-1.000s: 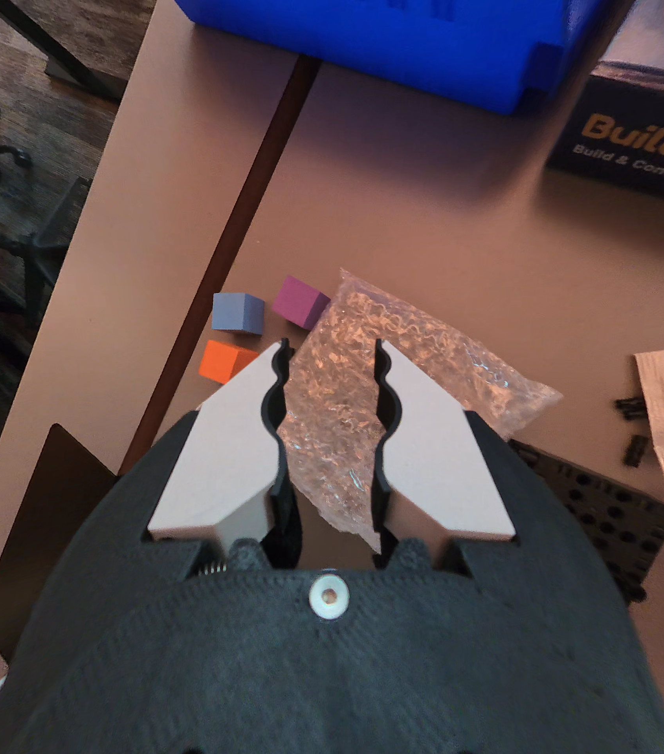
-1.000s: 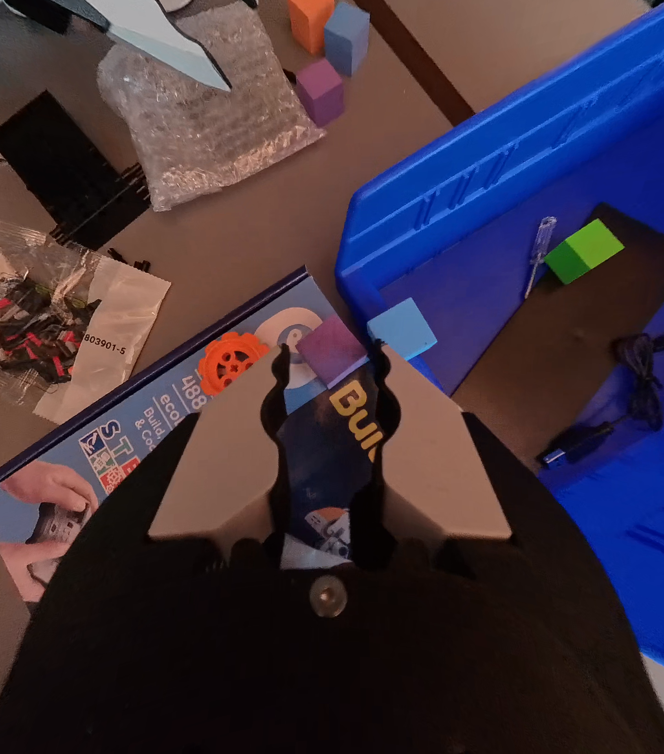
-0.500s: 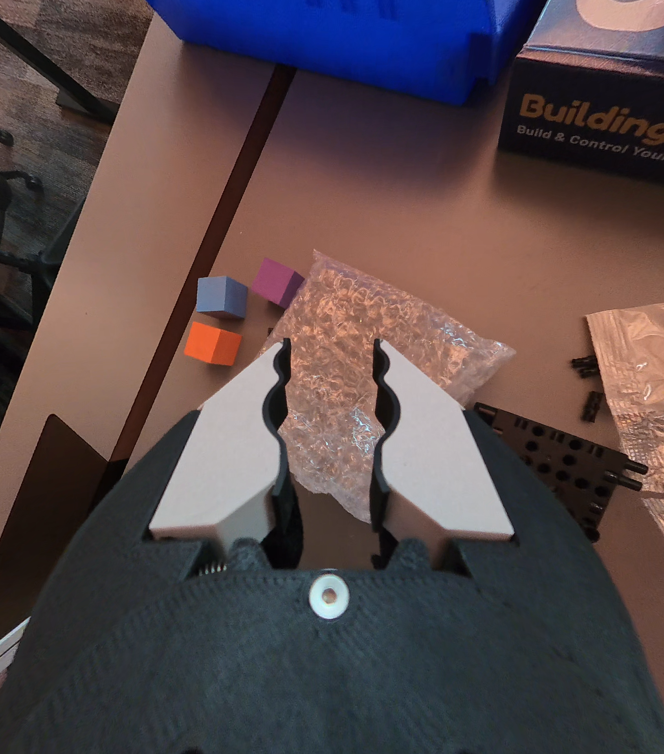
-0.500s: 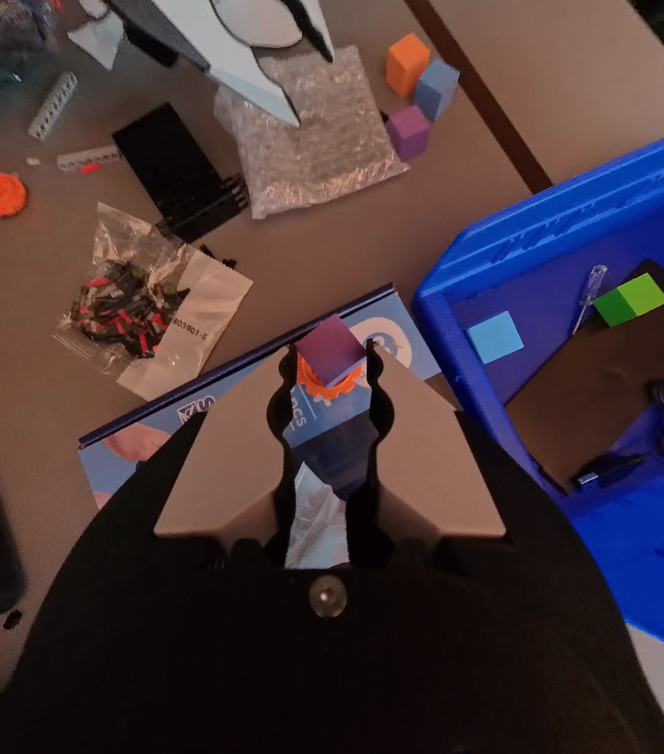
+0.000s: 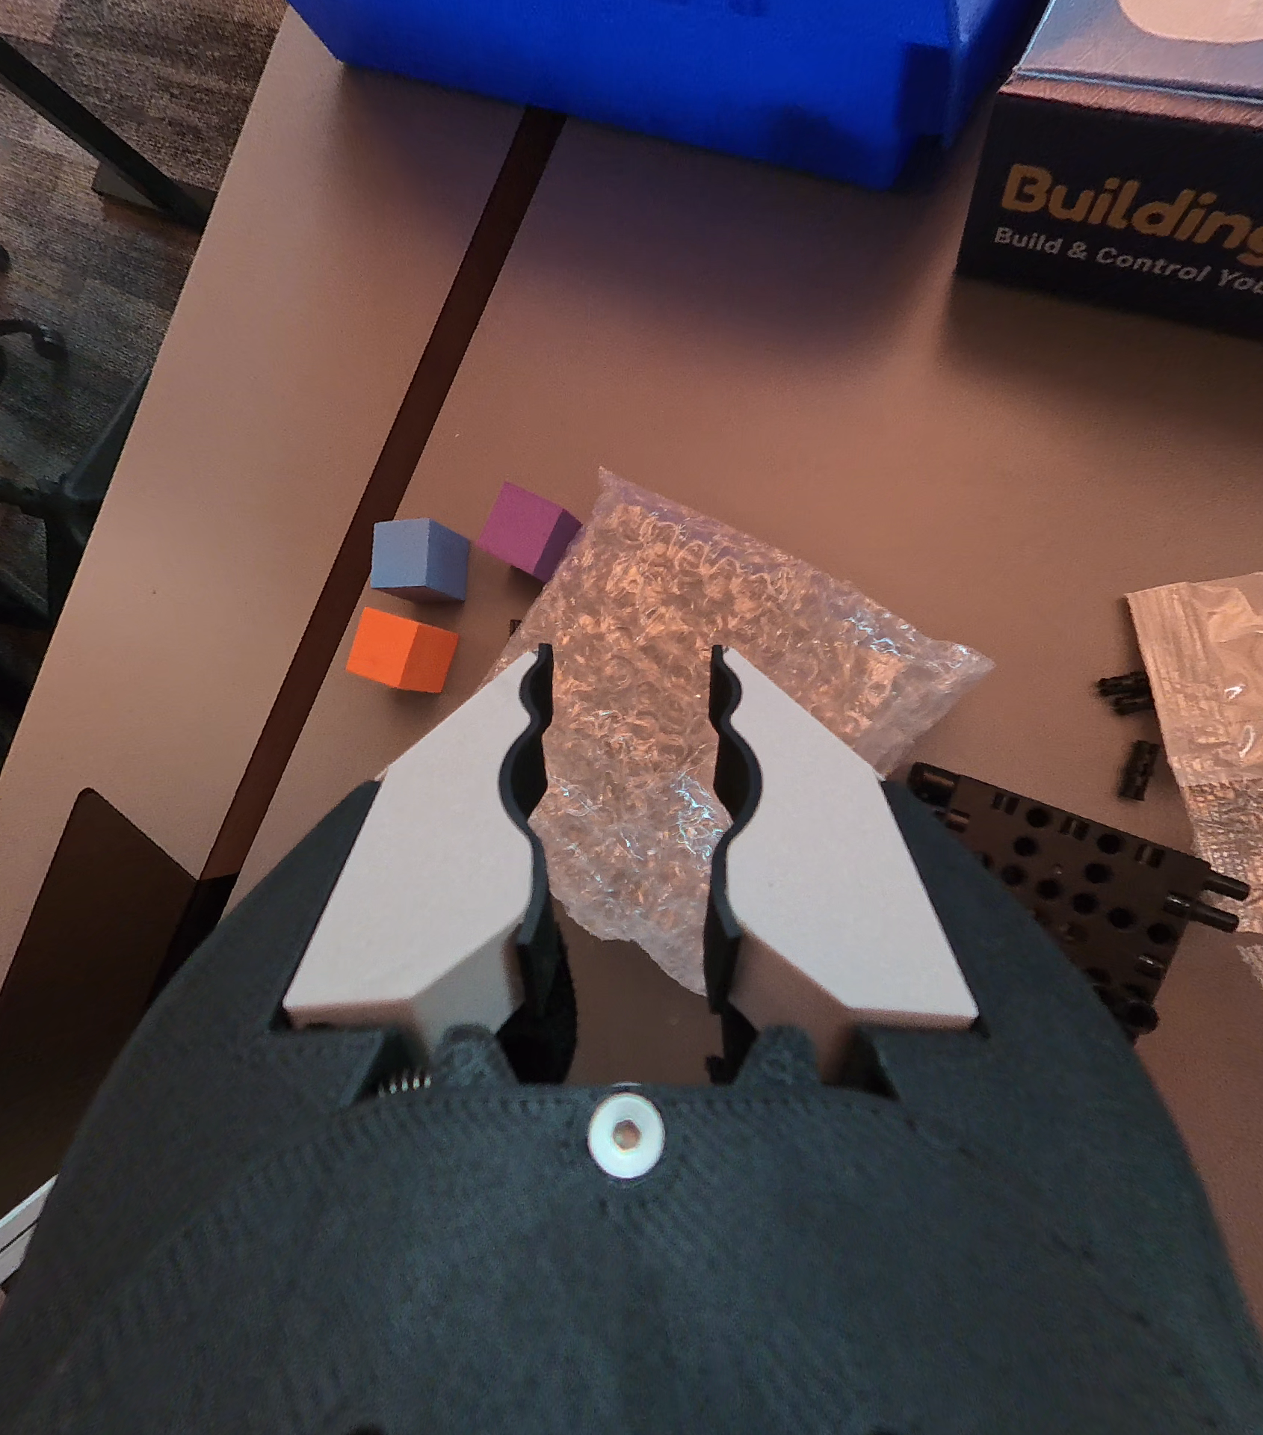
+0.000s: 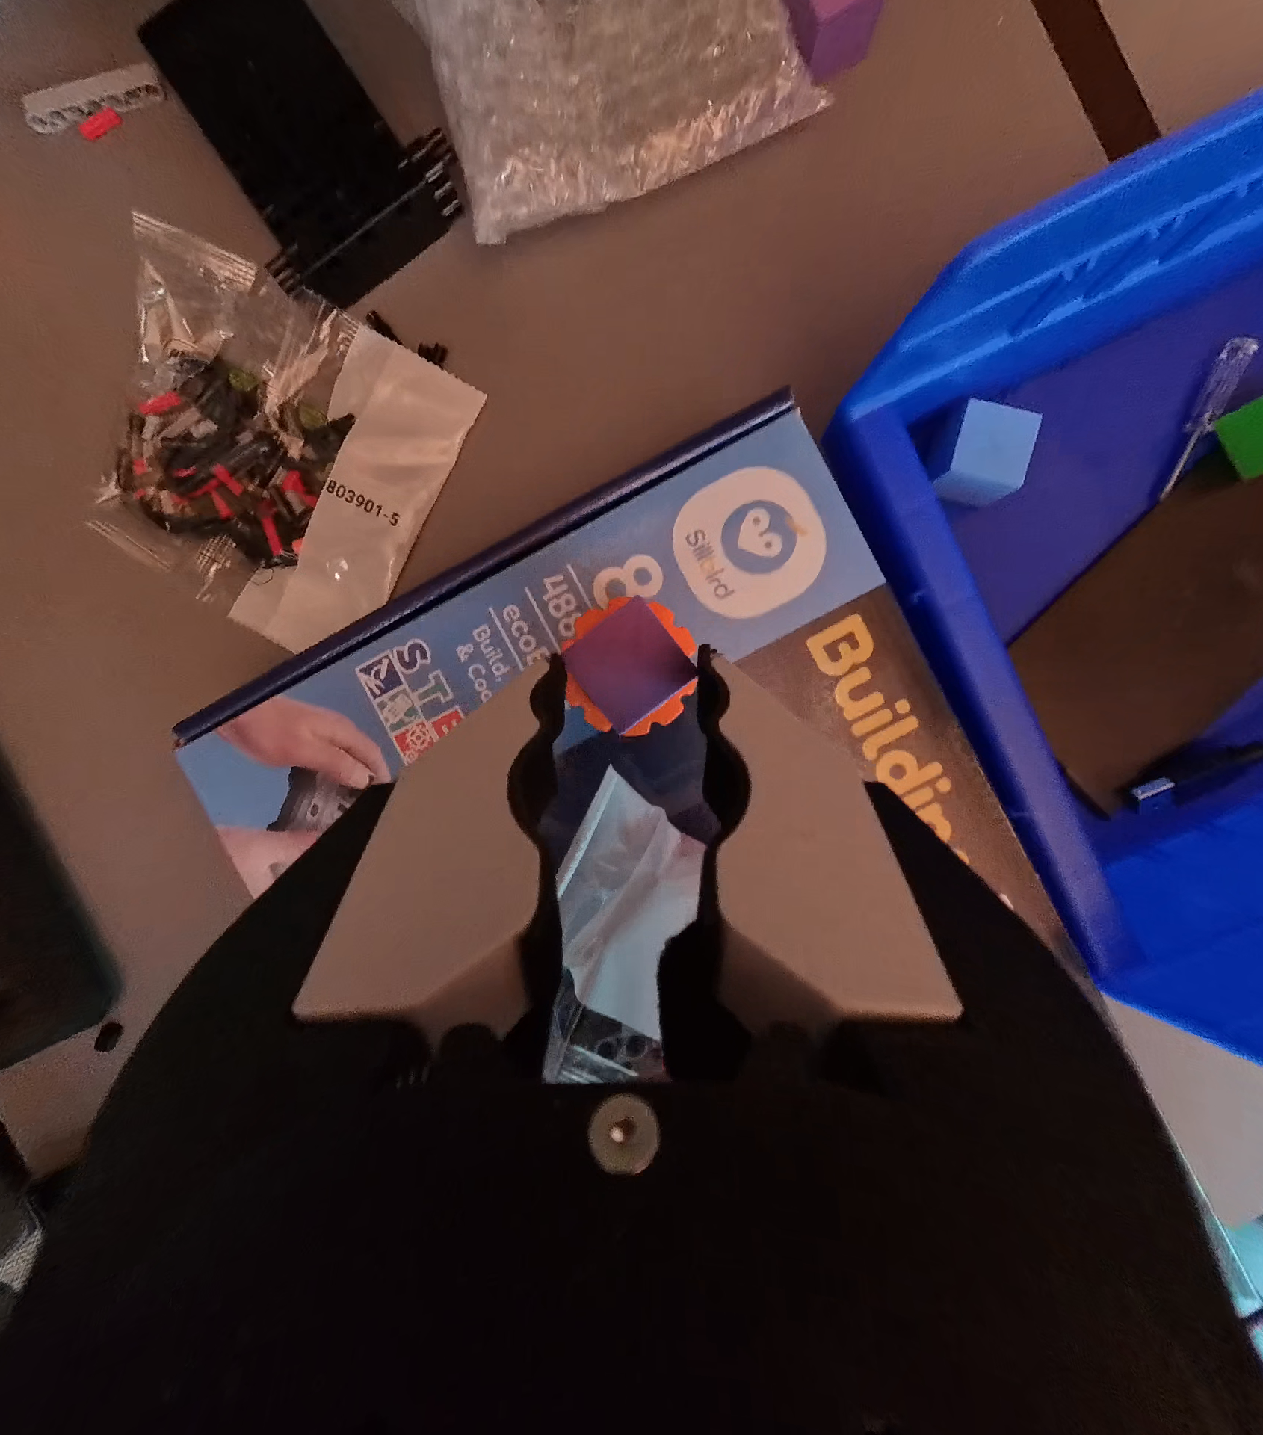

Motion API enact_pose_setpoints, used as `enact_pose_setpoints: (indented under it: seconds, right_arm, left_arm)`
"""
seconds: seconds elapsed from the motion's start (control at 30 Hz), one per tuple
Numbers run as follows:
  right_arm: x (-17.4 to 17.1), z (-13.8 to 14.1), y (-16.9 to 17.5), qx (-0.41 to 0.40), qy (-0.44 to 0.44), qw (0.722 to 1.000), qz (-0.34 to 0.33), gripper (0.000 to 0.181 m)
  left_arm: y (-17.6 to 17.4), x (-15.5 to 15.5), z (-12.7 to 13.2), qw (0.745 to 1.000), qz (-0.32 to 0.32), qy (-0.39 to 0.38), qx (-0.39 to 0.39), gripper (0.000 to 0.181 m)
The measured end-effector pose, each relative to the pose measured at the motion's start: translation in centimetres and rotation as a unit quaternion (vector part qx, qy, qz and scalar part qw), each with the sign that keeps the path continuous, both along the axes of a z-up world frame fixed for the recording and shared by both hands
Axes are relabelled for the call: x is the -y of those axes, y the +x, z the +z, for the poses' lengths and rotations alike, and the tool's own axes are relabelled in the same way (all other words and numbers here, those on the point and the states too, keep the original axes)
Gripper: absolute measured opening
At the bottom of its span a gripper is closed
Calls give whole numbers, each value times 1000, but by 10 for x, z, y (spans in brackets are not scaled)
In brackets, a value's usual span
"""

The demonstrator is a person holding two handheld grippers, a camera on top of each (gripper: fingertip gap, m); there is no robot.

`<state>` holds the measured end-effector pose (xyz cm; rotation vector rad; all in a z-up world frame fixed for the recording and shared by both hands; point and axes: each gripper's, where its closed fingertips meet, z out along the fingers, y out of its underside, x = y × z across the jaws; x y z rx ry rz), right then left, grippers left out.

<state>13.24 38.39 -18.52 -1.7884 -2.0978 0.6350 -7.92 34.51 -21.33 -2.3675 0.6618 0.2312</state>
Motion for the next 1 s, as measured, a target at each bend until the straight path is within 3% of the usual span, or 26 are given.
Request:
enact_pose_setpoints:
  seconds: [0.83,1.0]
  right_arm:
    - [-3,1,2,-21,-5,1000,-10,34]
    - [-9,24,-5,-57,-10,998,-8,51]
  left_arm:
    - [-1,1,0,1000,4,-3,-5,40]
    - [-5,1,-1,1000,9,-2,-6,37]
